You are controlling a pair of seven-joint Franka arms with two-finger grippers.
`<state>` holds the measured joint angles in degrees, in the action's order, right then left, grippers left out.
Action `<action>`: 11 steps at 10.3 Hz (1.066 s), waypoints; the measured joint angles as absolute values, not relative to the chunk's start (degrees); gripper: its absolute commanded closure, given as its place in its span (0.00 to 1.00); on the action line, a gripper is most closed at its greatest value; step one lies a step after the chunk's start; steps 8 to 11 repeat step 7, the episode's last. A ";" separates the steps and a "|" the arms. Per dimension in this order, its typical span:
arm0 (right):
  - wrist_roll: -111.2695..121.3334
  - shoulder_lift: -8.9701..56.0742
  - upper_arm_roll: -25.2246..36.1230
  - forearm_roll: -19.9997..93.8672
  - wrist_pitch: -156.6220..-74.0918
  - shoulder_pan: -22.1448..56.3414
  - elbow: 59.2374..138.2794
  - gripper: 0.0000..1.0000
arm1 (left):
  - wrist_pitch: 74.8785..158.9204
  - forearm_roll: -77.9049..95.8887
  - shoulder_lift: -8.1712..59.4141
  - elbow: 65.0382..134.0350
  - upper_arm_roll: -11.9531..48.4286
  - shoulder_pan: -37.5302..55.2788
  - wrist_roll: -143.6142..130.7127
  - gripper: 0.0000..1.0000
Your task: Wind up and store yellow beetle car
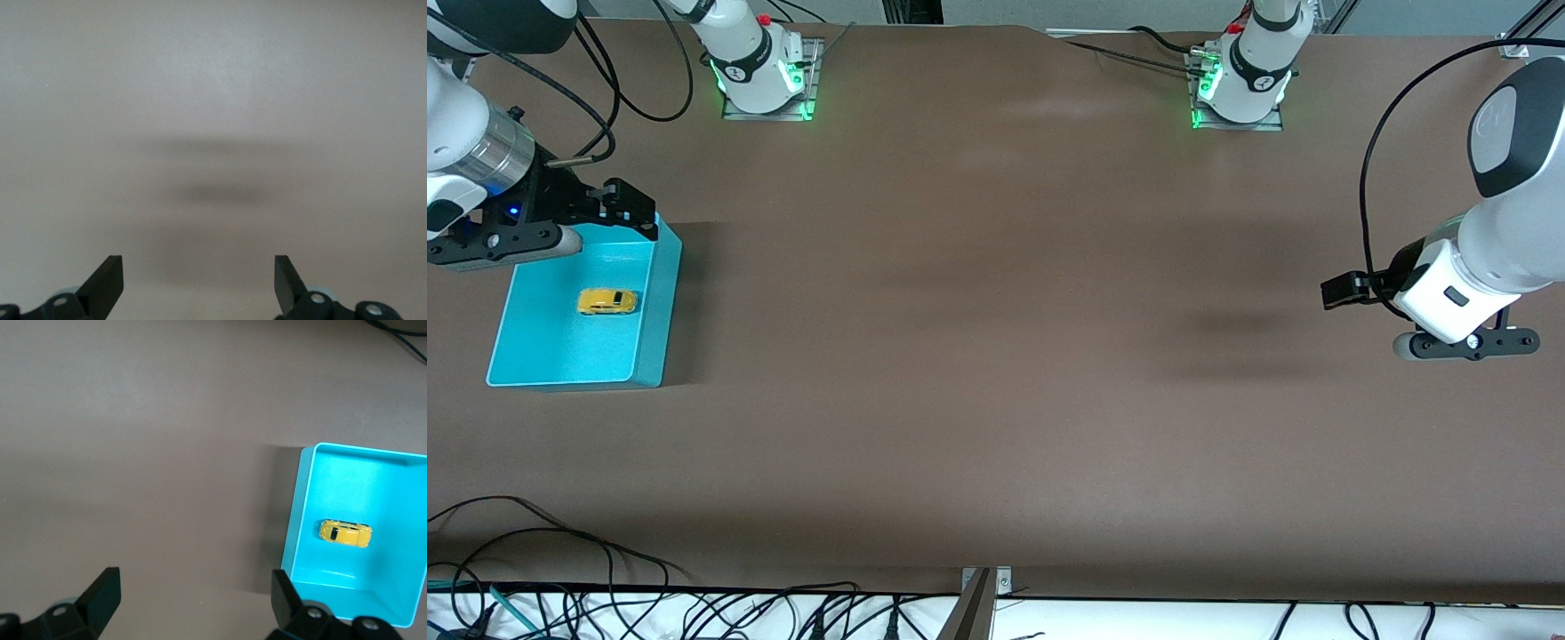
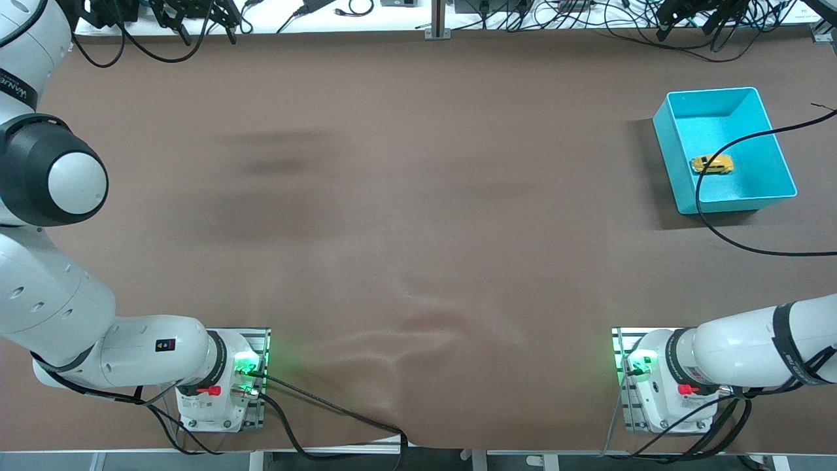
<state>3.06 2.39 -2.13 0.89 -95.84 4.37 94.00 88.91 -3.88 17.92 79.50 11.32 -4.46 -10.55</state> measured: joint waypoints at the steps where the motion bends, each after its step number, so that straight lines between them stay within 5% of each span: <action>1: 3.06 2.39 -2.13 0.89 -95.71 4.38 93.96 0.00 | 88.91 -3.88 17.92 79.50 11.31 -4.48 -10.55 0.00; 11: 3.07 2.34 -1.93 0.88 -95.23 4.38 93.01 0.00 | 88.91 -3.27 17.91 79.50 11.32 -4.48 -8.67 0.00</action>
